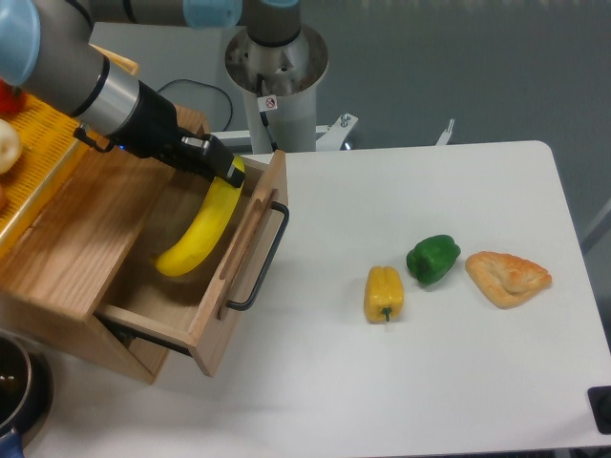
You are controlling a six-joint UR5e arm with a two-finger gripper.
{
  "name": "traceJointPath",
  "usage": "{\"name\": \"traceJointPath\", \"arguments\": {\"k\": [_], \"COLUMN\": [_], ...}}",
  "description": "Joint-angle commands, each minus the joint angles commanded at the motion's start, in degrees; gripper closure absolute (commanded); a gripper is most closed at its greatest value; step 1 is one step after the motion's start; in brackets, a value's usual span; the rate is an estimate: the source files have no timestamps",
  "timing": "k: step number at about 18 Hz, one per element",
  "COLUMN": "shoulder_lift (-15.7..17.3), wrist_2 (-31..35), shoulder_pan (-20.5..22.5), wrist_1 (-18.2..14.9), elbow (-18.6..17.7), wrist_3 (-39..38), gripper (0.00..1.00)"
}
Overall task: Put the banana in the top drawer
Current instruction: 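Lower the banana down into the open drawer, then open the gripper to release the banana inside the drawer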
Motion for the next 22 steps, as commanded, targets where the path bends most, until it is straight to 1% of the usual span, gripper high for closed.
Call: {"name": "traceJointPath", "arguments": {"k": [5, 10, 12, 16, 19, 21, 22], "shoulder_lift": [-0.70, -0.79, -0.79, -0.79, -0.97, -0.88, -0.88], "wrist_2": [-0.36, -0.79, -0.88, -0.97, -0.97, -1.06, -0.97], "shoulder_pan": [-0.26, -0.44, -0.44, -0.53, -0.53, -0.53, -0.53], "wrist_1": [0.00, -0.09, 0.00, 0.00, 0.00, -0.09, 0.00], "elbow": [0.00, 0.09, 0.09, 0.00, 0.09, 0.09, 0.09], "wrist_3": [-0.26, -0.18, -0.18, -0.18, -0.18, -0.18, -0.18], "gripper": [0.84, 0.75, 0.68, 0.61, 0.51, 0.49, 0.46]}}
